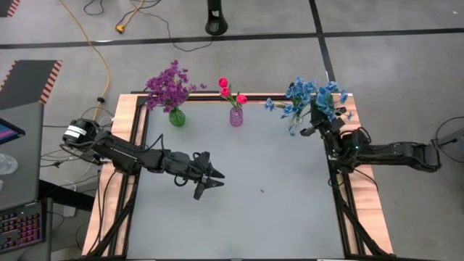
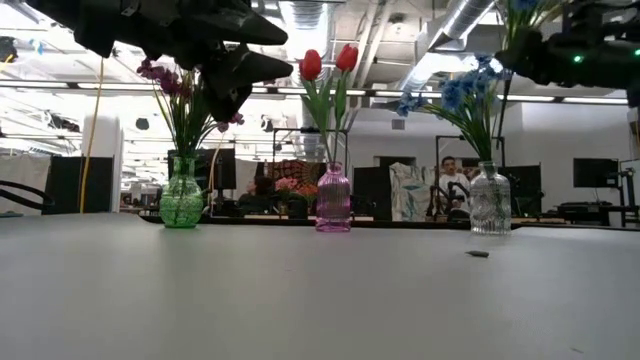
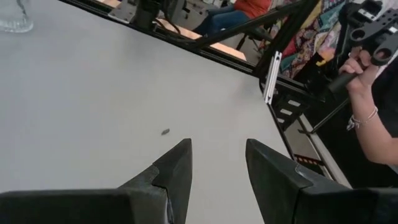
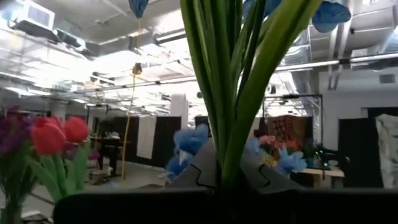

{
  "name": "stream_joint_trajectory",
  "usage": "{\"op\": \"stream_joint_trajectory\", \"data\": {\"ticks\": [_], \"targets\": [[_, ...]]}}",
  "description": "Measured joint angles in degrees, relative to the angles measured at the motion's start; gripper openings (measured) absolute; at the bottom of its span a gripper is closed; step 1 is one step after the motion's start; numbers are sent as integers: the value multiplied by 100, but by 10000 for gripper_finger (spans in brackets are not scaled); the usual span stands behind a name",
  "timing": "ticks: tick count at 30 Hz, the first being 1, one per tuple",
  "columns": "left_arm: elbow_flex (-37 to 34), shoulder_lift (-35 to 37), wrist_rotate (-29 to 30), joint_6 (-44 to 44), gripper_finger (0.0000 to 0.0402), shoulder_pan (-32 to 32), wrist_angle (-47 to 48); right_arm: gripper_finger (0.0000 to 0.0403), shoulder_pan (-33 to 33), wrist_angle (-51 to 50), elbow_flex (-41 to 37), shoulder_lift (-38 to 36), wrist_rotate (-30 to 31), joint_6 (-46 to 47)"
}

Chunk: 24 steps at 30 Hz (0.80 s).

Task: Sort flowers into vase by color
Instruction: Put the blue flowers into the transparent vase

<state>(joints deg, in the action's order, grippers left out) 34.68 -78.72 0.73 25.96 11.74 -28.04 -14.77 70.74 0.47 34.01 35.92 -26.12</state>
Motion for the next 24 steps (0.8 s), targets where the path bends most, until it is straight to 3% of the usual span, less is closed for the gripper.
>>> {"op": "stream_joint_trajectory", "data": {"ticks": [18, 24], "targets": [[2, 0, 13, -7, 137, -34, 0, 40, -788, 176, -4, 285, 14, 827], [2, 0, 170, -24, 137, -48, 0, 40, -796, 187, -4, 378, 472, 1114]]}}
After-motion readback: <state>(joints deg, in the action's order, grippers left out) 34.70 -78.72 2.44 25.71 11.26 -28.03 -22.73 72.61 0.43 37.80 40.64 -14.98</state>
